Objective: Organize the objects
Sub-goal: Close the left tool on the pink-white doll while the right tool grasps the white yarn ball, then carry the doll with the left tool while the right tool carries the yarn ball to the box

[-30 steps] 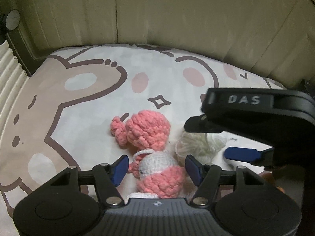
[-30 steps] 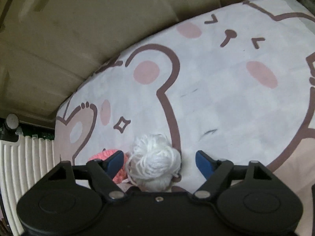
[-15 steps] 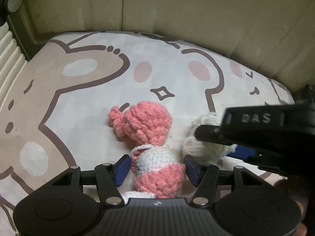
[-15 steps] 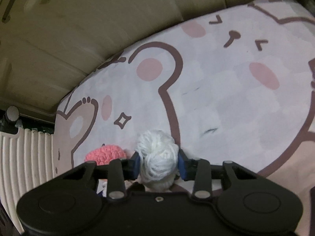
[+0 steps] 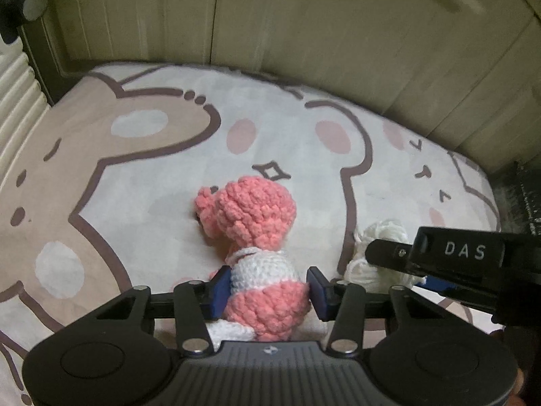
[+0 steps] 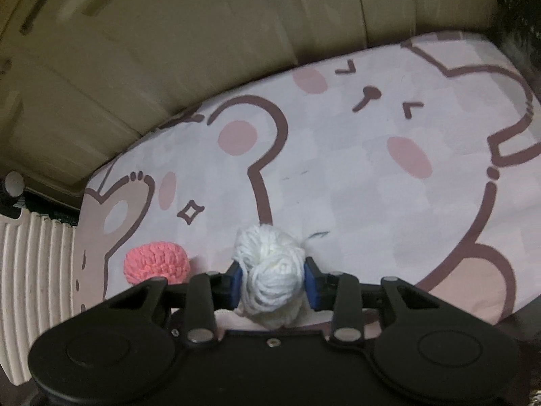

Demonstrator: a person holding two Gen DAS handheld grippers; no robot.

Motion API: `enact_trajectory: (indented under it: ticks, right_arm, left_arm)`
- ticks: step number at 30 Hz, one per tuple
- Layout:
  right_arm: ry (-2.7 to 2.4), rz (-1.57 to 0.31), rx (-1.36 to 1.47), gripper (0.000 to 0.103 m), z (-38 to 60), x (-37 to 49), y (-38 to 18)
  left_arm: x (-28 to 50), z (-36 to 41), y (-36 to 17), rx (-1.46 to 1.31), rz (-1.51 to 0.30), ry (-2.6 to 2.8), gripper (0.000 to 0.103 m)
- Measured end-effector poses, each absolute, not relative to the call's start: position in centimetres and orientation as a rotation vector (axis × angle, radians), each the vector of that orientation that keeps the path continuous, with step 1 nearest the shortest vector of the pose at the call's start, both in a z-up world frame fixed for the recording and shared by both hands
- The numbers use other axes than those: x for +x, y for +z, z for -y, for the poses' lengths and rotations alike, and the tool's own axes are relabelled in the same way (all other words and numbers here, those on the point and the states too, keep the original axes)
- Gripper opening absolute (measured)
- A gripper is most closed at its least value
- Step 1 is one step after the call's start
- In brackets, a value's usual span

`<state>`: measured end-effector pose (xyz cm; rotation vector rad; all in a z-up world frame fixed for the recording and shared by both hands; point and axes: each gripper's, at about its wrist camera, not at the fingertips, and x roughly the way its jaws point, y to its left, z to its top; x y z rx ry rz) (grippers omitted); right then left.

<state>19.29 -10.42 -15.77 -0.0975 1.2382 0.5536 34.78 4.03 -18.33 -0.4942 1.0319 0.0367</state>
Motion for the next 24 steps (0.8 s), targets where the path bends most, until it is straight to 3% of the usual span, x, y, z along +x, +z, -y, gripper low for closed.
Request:
enact_trajectory:
  ticks: [24]
  right_arm:
    - [0.612, -1.007, -0.191, 0.037, 14.4, 13.6, -6.6]
  left_arm:
    - [28.1, -4.9, -10.0, -0.477, -0.817, 0.003, 0.049]
